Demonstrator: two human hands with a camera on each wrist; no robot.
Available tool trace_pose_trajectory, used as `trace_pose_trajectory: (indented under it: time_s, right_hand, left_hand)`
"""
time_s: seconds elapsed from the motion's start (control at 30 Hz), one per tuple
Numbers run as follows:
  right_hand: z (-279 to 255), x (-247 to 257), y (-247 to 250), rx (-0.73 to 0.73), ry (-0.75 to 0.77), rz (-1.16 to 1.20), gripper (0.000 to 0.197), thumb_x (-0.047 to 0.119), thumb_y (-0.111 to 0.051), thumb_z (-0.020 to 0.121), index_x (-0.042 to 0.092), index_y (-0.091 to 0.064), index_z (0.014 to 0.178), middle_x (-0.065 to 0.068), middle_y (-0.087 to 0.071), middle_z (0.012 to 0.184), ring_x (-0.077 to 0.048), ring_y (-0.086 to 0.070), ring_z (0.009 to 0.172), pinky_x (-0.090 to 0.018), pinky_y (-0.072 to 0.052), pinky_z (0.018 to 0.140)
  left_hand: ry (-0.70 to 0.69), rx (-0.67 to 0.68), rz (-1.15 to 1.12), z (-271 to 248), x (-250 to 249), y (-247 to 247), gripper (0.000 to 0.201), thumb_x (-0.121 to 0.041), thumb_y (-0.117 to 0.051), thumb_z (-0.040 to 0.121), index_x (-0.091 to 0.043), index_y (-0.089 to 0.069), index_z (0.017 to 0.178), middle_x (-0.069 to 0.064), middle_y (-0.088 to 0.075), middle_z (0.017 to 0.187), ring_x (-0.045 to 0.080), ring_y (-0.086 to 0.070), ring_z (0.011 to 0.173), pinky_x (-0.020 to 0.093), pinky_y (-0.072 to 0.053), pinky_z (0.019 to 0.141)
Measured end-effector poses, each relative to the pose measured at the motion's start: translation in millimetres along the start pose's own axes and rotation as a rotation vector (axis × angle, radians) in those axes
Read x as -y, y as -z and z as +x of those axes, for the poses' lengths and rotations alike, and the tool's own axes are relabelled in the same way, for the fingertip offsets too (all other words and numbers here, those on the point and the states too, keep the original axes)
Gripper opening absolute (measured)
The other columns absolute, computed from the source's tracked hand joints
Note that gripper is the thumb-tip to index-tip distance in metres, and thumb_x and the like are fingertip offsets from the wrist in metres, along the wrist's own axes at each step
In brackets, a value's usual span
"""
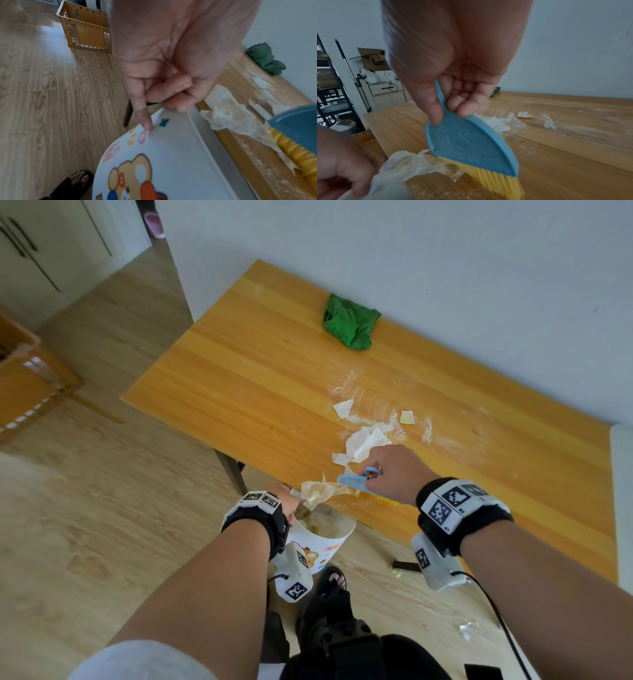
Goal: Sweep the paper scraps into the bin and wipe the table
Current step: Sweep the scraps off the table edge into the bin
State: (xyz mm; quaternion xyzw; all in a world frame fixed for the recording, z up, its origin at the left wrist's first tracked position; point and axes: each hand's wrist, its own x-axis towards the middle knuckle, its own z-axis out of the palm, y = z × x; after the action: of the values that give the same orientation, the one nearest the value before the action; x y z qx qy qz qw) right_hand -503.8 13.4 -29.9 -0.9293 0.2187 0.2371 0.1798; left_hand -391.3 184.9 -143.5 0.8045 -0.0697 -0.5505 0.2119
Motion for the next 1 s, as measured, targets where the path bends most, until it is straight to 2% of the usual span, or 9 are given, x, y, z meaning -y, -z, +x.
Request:
trace_pose_trajectory:
  time_s: [0.13, 0.27, 0.37, 0.47, 0.6, 0.67, 0.73, 0.83, 1.0]
  right_hand:
    - [3, 15, 1, 0.035, 0.027, 0.007, 0.021, 0.011, -0.056, 0.077, 0.011, -0.076, 0.084, -0.01, -0.064, 0.084, -0.021, -0.049, 0.064, -0.032, -0.04, 0.056]
    - [5, 30, 1, 0.071, 0.03, 0.005, 0.022, 0.01, -0.056, 0.078, 0.012, -0.077, 0.087, -0.01, -0.066, 0.088, -0.024, -0.054, 0.07, -0.034, -0.046, 0.061]
    - [4, 42, 4, 0.09, 0.05, -0.009, 0.022, 0.011, -0.056, 0.078, 0.013, -0.076, 0.087, -0.007, -0.067, 0.087, -0.021, -0.054, 0.07, -0.034, -0.046, 0.061]
    - [0, 49, 16, 0.061, 0.065, 0.031, 0.024, 0.009, -0.056, 0.081, 0.015, -0.077, 0.091, 0.007, -0.061, 0.076, -0.022, -0.06, 0.078, -0.034, -0.05, 0.067]
    - [1, 36, 42, -0.078, -0.012, 0.117, 0.021, 0.009, -0.059, 0.085, 0.013, -0.075, 0.098, 0.017, -0.053, 0.074, -0.025, -0.063, 0.086, -0.037, -0.052, 0.075]
    - [3, 21, 49, -0.191, -0.079, 0.119, 0.021, 0.01, -0.059, 0.086, 0.013, -0.075, 0.1, 0.011, -0.059, 0.079, -0.027, -0.063, 0.087, -0.04, -0.053, 0.076]
    - [5, 5, 49, -0.313, -0.161, 0.099, 0.021, 0.01, -0.056, 0.088, 0.012, -0.074, 0.099, -0.002, -0.067, 0.093, -0.029, -0.063, 0.088, -0.041, -0.055, 0.075]
    - [9, -14, 35, -0.379, -0.288, 0.064, 0.022, 0.012, -0.052, 0.09, 0.01, -0.073, 0.098, -0.017, -0.067, 0.101, -0.031, -0.057, 0.066, -0.034, -0.045, 0.05]
    - [7, -14, 7, -0.266, -0.243, 0.014, 0.023, 0.017, -0.05, 0.094, 0.012, -0.07, 0.103, -0.007, -0.059, 0.104, -0.025, -0.055, 0.074, -0.03, -0.042, 0.059]
  left_hand:
    - [0.008, -0.003, -0.001, -1, 3, 9, 0.041, -0.011, -0.043, 0.098, -0.006, -0.046, 0.139, 0.021, -0.072, 0.102, 0.034, -0.068, 0.084, 0.045, -0.056, 0.091]
    - [0.017, 0.001, -0.039, 1, 8, 17, 0.052, -0.009, -0.042, 0.098, -0.009, -0.032, 0.149, 0.018, -0.069, 0.086, 0.025, -0.055, 0.059, 0.046, -0.055, 0.093]
    - [0.005, 0.004, -0.016, 2, 10, 22, 0.053, -0.009, -0.04, 0.099, -0.01, -0.029, 0.151, 0.023, -0.07, 0.103, 0.028, -0.054, 0.066, 0.047, -0.054, 0.094]
    - [0.001, 0.002, -0.024, 2, 11, 24, 0.05, -0.009, -0.04, 0.099, -0.008, -0.032, 0.148, 0.018, -0.068, 0.087, 0.025, -0.053, 0.058, 0.047, -0.055, 0.093]
    - [-0.011, 0.017, -0.017, 4, 8, 24, 0.048, -0.008, -0.041, 0.099, -0.002, -0.034, 0.146, 0.018, -0.064, 0.086, 0.029, -0.054, 0.069, 0.044, -0.056, 0.092]
    - [-0.024, 0.014, -0.027, 4, 8, 23, 0.046, -0.008, -0.042, 0.099, 0.001, -0.037, 0.144, 0.016, -0.062, 0.081, 0.026, -0.052, 0.062, 0.04, -0.058, 0.085]
    - [-0.006, 0.034, -0.02, 5, 8, 22, 0.048, -0.008, -0.041, 0.099, 0.001, -0.035, 0.145, 0.017, -0.062, 0.082, 0.027, -0.049, 0.063, 0.044, -0.055, 0.092]
    - [0.004, 0.027, -0.013, 7, 7, 22, 0.049, -0.01, -0.041, 0.1, -0.001, -0.034, 0.147, 0.018, -0.063, 0.086, 0.029, -0.051, 0.072, 0.046, -0.053, 0.097]
    - [0.002, 0.026, -0.042, 11, 10, 21, 0.053, -0.007, -0.042, 0.098, -0.006, -0.031, 0.149, 0.024, -0.07, 0.094, 0.025, -0.049, 0.057, 0.048, -0.054, 0.094]
